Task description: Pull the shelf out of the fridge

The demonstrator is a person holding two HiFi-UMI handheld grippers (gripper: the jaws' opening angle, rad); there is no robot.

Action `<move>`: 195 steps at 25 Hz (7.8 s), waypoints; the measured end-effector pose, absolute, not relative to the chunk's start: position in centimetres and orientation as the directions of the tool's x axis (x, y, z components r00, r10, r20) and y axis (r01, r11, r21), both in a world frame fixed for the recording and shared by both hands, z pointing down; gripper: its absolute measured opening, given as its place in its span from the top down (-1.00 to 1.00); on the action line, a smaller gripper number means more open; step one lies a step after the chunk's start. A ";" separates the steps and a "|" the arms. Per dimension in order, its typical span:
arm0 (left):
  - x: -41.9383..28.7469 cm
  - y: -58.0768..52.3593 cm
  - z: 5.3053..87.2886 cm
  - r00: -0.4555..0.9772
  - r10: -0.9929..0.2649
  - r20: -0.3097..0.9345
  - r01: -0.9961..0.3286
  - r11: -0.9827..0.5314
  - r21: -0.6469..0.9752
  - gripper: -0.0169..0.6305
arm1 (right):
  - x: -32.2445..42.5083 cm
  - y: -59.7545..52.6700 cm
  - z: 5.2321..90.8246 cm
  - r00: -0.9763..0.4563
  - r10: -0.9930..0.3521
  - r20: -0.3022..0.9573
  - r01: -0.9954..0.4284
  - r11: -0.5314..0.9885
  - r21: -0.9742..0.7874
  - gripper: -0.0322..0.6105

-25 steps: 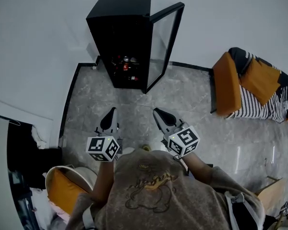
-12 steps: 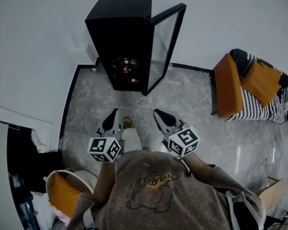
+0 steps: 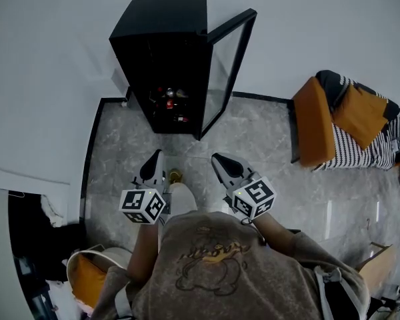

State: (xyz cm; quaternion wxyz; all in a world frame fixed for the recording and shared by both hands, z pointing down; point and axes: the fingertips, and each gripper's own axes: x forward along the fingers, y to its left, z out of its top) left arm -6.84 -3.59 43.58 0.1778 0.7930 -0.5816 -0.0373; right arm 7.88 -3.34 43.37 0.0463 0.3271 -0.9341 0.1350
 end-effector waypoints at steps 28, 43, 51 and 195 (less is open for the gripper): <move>-11.3 -17.5 45.5 0.398 -0.903 0.160 -0.858 -0.305 0.413 0.93 | 2.9 -15.2 43.5 -0.729 -0.654 0.201 -0.684 0.692 -0.232 0.83; -13.6 -23.1 46.3 0.426 -0.890 0.162 -0.809 -0.295 0.508 0.93 | 1.0 -19.8 43.7 -0.695 -0.693 0.189 -0.717 0.652 -0.245 0.83; -14.2 -25.4 46.5 0.441 -0.883 0.159 -0.794 -0.302 0.527 0.93 | 0.5 -21.5 43.7 -0.679 -0.709 0.188 -0.732 0.635 -0.246 0.83; -19.2 -48.5 75.2 0.192 -0.979 0.064 -0.017 0.062 0.998 0.91 | 0.7 -24.6 53.2 -0.562 -0.682 0.469 -0.827 0.484 -0.287 0.83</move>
